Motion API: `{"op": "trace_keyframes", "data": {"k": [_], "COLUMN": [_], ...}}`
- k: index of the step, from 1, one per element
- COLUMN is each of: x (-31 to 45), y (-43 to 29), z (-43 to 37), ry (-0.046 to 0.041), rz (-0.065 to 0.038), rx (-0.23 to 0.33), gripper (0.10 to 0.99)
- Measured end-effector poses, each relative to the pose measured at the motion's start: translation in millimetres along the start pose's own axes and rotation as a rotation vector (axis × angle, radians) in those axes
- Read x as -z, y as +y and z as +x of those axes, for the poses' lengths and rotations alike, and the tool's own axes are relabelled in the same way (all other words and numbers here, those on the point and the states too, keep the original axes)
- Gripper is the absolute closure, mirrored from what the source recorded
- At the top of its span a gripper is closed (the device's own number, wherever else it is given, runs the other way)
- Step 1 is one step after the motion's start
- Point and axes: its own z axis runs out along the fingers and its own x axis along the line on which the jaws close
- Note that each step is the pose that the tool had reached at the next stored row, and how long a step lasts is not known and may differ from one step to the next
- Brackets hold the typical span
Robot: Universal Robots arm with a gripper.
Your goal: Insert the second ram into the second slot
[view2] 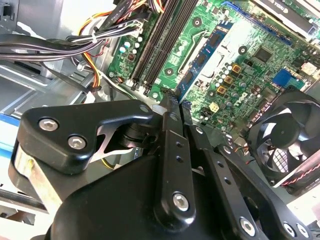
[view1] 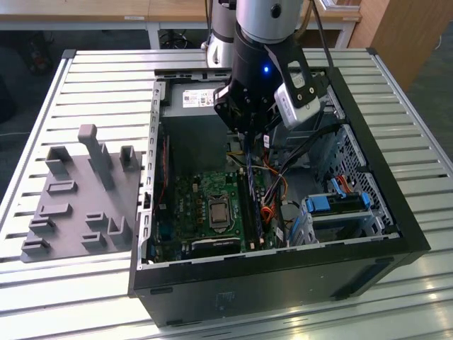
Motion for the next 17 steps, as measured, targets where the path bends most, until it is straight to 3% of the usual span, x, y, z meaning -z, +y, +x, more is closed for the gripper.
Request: {"op": "trace_keyframes", "data": {"k": [17], "x": [-3.8], "y": [-3.0], "z": [-0.2], "ry": [0.0000], "rz": [0.000], "rx": [0.001], "gripper": [0.949]}}
